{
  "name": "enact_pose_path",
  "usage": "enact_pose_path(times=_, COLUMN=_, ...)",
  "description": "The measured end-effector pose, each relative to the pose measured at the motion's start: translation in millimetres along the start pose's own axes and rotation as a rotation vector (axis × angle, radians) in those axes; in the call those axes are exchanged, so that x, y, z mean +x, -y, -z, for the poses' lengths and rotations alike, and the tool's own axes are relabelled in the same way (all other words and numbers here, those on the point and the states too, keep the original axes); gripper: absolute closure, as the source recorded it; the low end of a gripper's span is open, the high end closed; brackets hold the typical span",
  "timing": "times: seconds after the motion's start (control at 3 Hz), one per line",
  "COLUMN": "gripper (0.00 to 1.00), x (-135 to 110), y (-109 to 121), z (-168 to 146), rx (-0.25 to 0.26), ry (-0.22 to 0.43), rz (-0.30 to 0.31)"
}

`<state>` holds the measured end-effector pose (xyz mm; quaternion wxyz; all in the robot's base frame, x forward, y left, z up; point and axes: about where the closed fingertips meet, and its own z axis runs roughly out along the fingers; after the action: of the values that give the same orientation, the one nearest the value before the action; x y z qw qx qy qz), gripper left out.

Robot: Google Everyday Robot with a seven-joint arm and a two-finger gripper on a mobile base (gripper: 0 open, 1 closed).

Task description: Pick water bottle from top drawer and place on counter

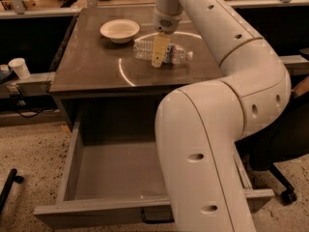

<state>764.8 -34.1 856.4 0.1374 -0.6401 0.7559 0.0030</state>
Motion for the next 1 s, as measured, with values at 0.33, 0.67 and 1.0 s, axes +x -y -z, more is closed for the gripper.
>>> enact_pose_path(times=0.33, gripper=0.00, x=0.0, y=0.0, z=0.0, rx=0.000, ry=0.000, rz=0.000)
enact_pose_path(times=0.67, gripper=0.00, x=14.8, y=3.2, z=-1.1, rx=0.005, ry=0.024, rz=0.008)
enact_pose_path(times=1.0, gripper=0.00, x=40.8, y=1.2, z=13.7, rx=0.012, ry=0.146, rz=0.067)
